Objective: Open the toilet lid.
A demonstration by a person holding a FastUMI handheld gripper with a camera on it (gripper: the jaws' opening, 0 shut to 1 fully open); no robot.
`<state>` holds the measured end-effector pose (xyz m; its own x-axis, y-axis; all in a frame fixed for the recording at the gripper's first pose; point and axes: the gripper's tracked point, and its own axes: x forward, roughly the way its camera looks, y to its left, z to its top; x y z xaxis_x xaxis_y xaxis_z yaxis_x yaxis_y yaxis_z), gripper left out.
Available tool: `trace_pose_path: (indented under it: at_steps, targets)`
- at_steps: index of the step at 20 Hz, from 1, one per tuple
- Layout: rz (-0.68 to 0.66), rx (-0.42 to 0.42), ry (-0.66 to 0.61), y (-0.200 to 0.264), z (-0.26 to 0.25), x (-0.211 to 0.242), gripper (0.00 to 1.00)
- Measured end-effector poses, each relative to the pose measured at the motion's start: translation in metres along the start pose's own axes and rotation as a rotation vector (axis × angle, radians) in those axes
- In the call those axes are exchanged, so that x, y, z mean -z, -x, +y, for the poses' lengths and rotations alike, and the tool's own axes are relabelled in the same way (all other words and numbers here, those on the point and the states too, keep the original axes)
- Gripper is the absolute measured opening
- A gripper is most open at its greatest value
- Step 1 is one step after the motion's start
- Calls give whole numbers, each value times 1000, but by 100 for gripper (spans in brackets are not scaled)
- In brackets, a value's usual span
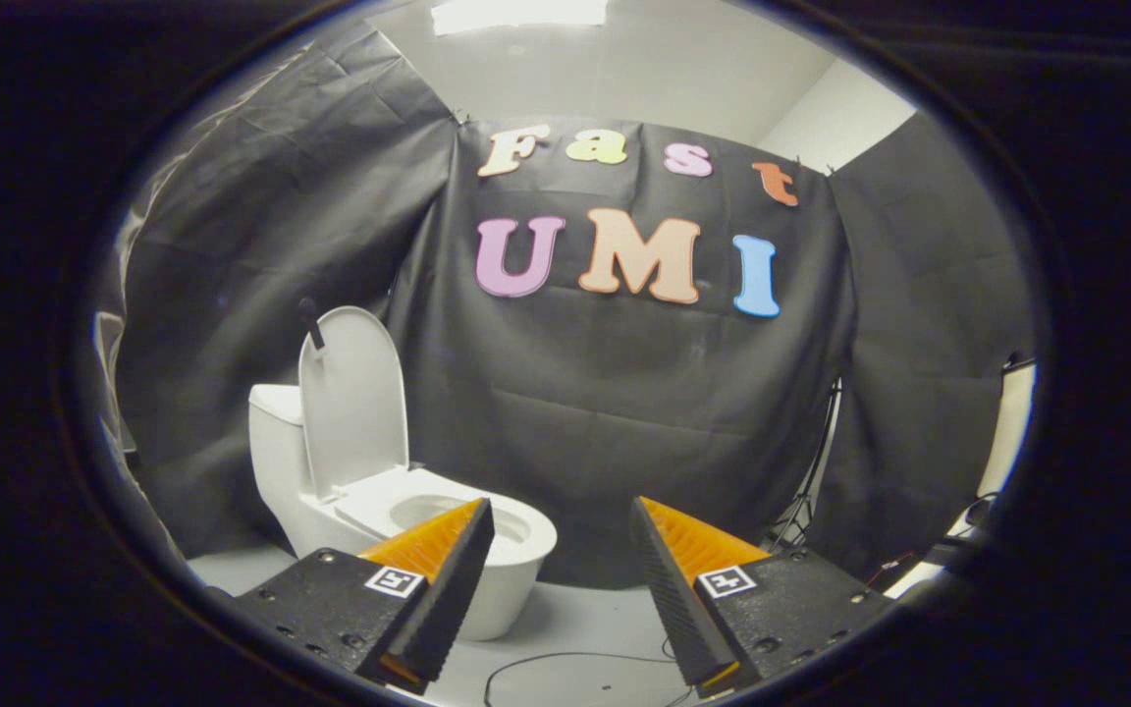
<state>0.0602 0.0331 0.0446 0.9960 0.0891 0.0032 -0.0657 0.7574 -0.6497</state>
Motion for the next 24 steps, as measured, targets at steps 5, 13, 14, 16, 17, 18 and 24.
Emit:
trace_pose_path:
  at_steps: [5,13,14,16,17,18,24]
  targets:
    - [49,-26,-55,21,6,28,86]
    - [97,5,-95,17,2,35,85]
    - [96,4,-98,16,3,35,83]
    - [100,-6,-103,14,5,35,83]
    - [106,-11,-106,13,6,35,83]
    - [114,-21,-112,11,7,36,83]
    - [92,-168,-138,-35,11,19,83]
